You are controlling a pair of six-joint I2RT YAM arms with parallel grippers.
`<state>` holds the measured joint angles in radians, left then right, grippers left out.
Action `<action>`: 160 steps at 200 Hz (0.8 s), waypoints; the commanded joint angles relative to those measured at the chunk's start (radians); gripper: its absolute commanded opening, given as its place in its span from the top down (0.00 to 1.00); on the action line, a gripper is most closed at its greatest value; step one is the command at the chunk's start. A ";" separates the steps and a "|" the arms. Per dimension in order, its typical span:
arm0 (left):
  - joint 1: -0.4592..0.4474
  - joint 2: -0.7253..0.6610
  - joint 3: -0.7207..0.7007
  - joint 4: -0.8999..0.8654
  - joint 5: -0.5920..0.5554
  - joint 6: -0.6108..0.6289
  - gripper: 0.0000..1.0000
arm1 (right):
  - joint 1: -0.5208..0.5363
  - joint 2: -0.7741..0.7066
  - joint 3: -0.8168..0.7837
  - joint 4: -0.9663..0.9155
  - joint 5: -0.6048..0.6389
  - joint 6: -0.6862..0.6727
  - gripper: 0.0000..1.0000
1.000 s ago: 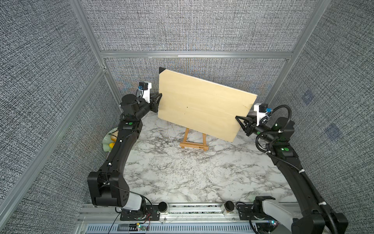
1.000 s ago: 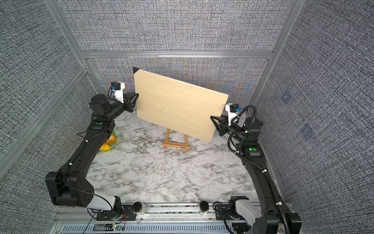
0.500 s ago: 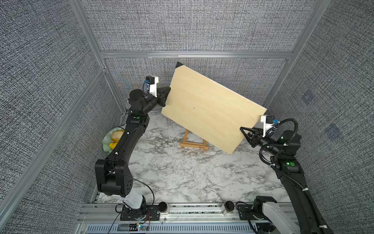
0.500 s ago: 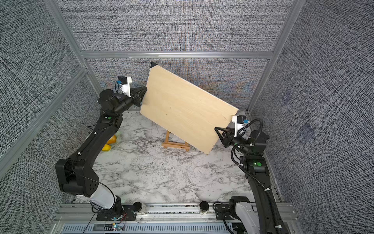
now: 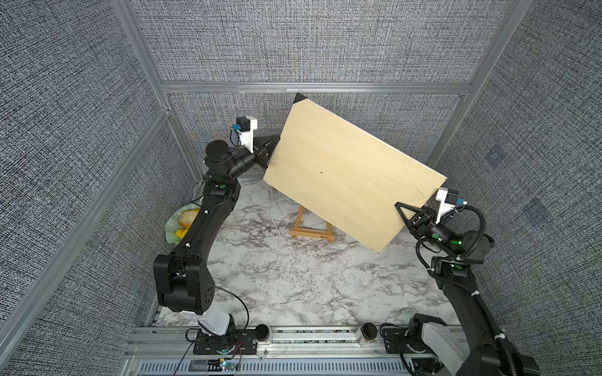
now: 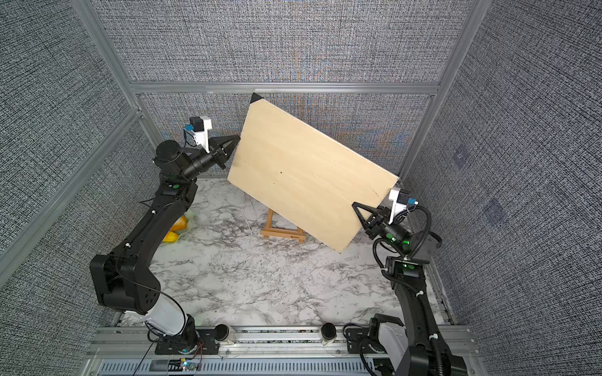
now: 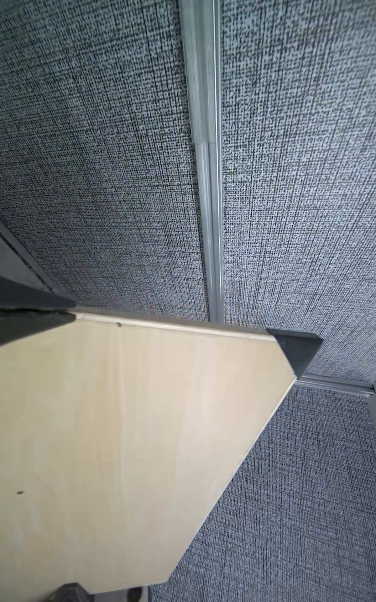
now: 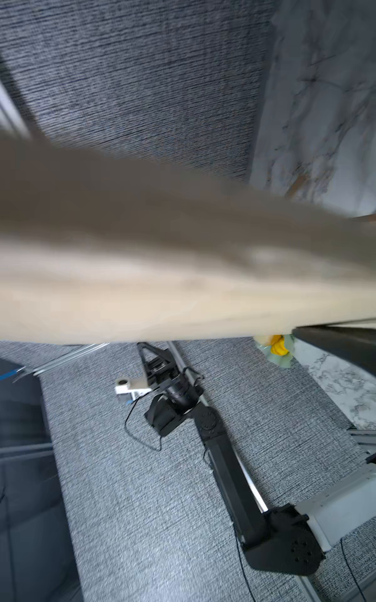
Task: Disassemble the easel
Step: Place the drawing board at the center of the board.
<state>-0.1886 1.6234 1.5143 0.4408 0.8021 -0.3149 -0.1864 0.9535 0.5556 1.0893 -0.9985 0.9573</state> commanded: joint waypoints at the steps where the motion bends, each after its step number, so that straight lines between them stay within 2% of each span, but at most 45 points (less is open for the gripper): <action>1: -0.045 -0.001 0.007 0.038 0.402 -0.022 1.00 | 0.006 0.049 0.012 0.392 -0.082 0.210 1.00; 14: -0.045 0.003 0.009 0.048 0.418 -0.032 1.00 | 0.006 0.085 0.028 0.461 -0.095 0.258 1.00; 47: -0.049 0.022 0.012 0.119 0.461 -0.097 1.00 | 0.013 0.123 0.054 0.460 -0.109 0.242 1.00; 100: -0.052 0.005 0.007 0.105 0.519 -0.080 0.99 | 0.024 0.161 0.095 0.460 -0.102 0.253 1.00; 125: -0.051 -0.020 0.020 -0.077 0.522 0.069 0.88 | 0.023 0.169 0.097 0.459 -0.076 0.253 1.00; 146: -0.051 -0.045 0.049 -0.305 0.460 0.252 0.76 | 0.020 0.172 0.097 0.460 -0.062 0.254 1.00; 160: -0.049 -0.055 0.065 -0.401 0.431 0.319 0.70 | 0.017 0.170 0.095 0.460 -0.059 0.258 1.00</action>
<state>-0.1947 1.5932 1.5555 0.2928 0.8032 -0.1844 -0.1886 1.1271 0.6399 1.4700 -1.0618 1.1660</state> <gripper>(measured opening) 0.270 0.112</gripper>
